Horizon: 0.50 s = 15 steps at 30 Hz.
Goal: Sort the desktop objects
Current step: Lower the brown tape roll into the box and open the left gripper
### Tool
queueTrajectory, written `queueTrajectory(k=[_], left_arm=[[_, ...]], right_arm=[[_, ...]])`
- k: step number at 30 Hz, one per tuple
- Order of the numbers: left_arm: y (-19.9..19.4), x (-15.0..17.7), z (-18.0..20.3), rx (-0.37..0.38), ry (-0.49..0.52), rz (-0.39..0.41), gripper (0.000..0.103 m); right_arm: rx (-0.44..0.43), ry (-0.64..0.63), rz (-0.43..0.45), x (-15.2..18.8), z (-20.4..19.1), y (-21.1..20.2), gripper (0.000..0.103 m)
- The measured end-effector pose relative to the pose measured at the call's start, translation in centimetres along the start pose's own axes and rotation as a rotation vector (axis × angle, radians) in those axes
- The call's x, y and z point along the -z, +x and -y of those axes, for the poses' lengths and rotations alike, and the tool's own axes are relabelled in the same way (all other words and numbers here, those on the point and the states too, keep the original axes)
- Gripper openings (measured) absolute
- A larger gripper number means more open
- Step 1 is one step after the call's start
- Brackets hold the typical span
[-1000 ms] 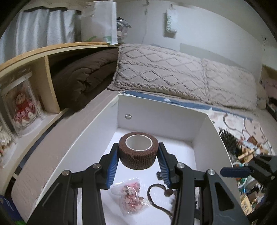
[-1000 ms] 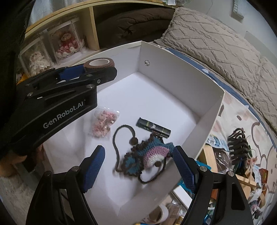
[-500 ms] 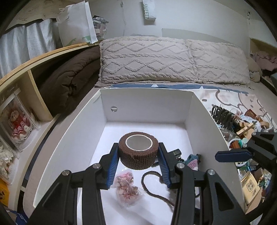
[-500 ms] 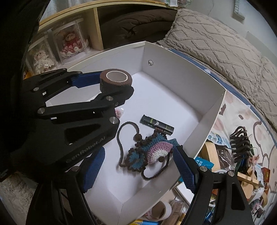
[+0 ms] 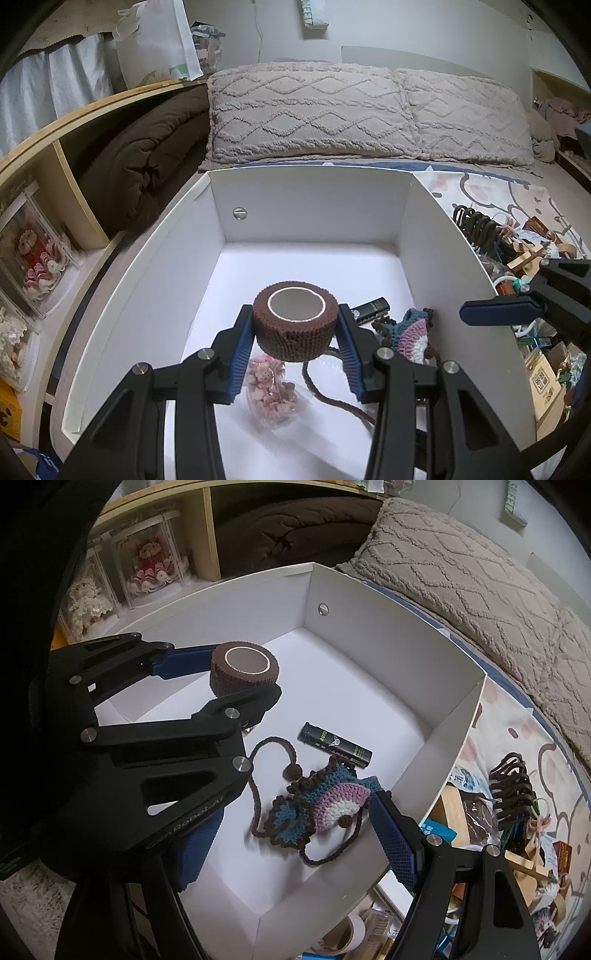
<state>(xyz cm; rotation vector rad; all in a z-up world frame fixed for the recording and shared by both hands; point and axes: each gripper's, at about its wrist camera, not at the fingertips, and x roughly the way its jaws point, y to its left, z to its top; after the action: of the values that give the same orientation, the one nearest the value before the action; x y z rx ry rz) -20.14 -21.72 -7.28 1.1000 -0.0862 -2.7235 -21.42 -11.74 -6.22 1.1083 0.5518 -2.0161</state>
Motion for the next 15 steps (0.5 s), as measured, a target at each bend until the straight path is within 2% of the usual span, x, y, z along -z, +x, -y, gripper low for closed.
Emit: queueTrajectory(k=[2, 6, 8, 15], left_arm=[[0.01, -0.01, 0.03, -0.001, -0.002, -0.003, 0.044], [-0.25, 0.01, 0.05, 0.012, -0.009, -0.001, 0.066], [-0.38, 0.00, 0.01, 0.016, -0.012, 0.004, 0.070], [-0.39, 0.02, 0.03, 0.019, -0.022, 0.008, 0.070]], right_arm=[[0.001, 0.000, 0.000, -0.02, -0.01, 0.02, 0.081], [0.002, -0.001, -0.001, 0.01, -0.01, 0.01, 0.081], [0.004, -0.004, -0.002, 0.01, -0.05, 0.07, 0.081], [0.014, -0.012, -0.008, 0.18, -0.15, 0.17, 0.081]])
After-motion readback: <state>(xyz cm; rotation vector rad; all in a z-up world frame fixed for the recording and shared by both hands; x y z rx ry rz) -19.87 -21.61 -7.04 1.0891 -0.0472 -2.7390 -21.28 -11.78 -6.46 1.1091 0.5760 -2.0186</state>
